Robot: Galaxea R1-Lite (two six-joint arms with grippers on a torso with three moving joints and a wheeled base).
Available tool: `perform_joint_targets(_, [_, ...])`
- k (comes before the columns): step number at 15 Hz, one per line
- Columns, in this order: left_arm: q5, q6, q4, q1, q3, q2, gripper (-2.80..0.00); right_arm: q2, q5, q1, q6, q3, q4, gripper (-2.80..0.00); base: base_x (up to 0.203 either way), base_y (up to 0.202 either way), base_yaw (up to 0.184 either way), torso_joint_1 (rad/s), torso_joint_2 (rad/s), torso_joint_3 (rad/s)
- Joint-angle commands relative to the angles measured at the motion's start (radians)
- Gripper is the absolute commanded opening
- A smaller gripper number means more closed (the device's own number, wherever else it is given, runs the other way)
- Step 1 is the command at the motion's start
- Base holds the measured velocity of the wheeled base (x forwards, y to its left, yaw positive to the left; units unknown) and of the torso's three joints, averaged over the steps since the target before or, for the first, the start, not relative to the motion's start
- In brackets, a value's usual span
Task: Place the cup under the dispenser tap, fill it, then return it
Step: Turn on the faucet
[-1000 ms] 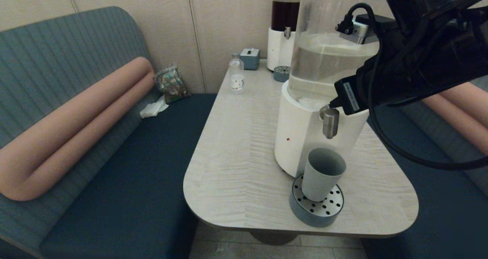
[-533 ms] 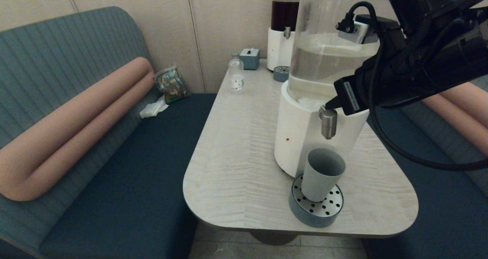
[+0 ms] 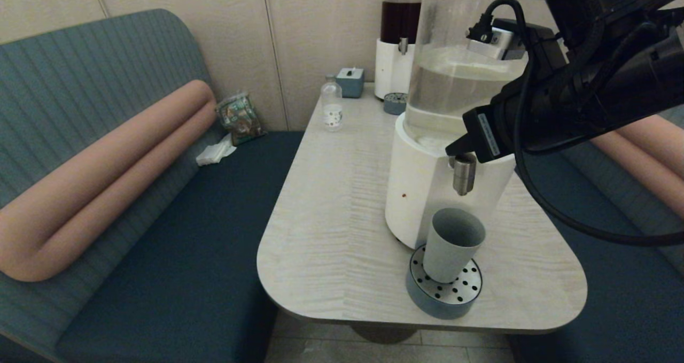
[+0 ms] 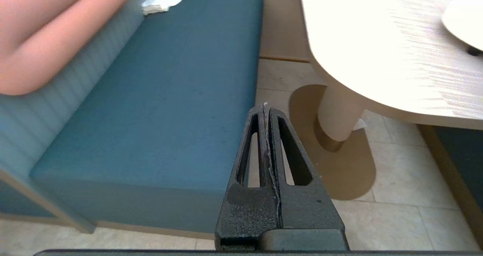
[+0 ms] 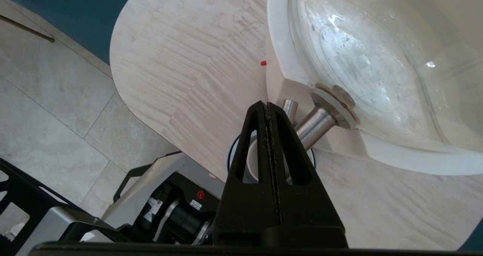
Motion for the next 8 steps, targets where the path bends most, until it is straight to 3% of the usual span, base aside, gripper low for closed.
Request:
perform_joint_targets(1, [0.001, -0.001, 0.000, -0.001, 0.000, 0.001, -2.80, -0.003, -0.004, 0.001, 0.001, 0.000, 0.003, -2.80, 0.000, 0.000, 0.000, 0.000, 0.00, 0.000])
perform_joint_targets(8, [0.001, -0.001, 0.000, -0.001, 0.000, 0.000, -2.80, -0.015, -0.049, -0.013, 0.002, 0.001, -0.024, -2.80, 0.000, 0.000, 0.000, 0.000, 0.00, 0.000])
